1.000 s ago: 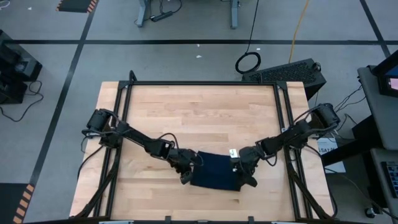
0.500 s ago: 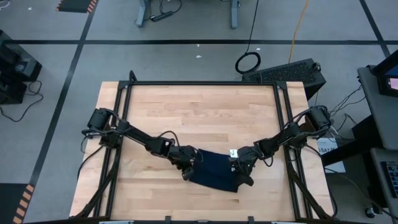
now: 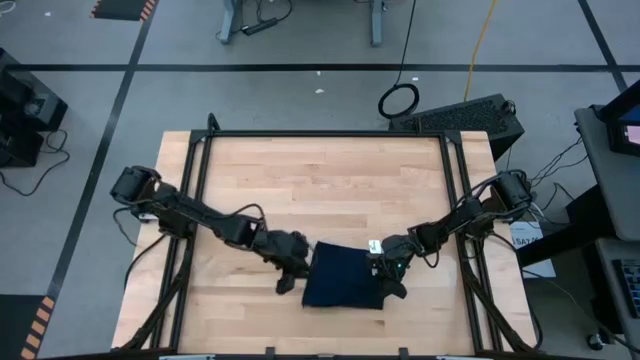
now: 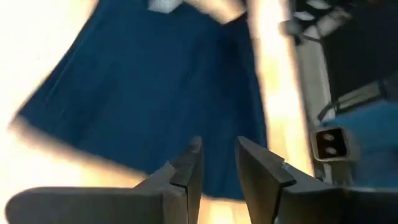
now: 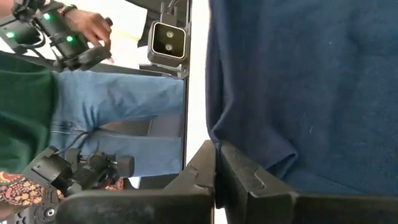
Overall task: Roll towel into tight, uniform cylinder
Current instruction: Roll the blue cloth napkin
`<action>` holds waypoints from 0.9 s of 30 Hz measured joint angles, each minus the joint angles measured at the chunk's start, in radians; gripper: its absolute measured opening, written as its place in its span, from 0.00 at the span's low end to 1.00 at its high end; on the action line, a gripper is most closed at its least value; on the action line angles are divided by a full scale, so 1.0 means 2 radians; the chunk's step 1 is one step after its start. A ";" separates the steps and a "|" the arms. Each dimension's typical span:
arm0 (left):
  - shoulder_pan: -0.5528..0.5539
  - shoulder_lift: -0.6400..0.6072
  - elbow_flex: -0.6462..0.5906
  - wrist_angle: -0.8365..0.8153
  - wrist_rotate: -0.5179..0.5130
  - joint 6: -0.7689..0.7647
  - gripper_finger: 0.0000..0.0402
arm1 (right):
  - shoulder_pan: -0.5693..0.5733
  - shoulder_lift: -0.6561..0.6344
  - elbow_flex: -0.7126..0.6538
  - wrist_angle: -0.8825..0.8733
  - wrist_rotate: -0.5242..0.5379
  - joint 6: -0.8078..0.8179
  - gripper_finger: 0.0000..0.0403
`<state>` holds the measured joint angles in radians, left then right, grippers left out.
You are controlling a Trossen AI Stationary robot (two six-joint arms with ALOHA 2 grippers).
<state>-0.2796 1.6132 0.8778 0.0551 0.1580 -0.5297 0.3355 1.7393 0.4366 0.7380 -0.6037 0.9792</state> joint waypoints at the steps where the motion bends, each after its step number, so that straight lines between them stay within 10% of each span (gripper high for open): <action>1: -0.009 -0.005 0.000 0.007 -0.007 0.027 0.25 | 0.000 0.000 0.000 0.001 0.001 0.002 0.00; 14: -0.084 0.027 -0.001 0.008 -0.043 0.162 0.27 | 0.000 0.001 -0.001 0.034 -0.001 0.044 0.00; 27: -0.139 0.087 -0.001 0.061 -0.233 0.141 0.68 | 0.001 0.001 -0.001 0.015 0.034 0.029 0.00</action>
<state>-0.5576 1.7874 0.8764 0.1767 -0.3087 -0.2483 0.3376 1.7412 0.4355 0.7690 -0.5348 1.0374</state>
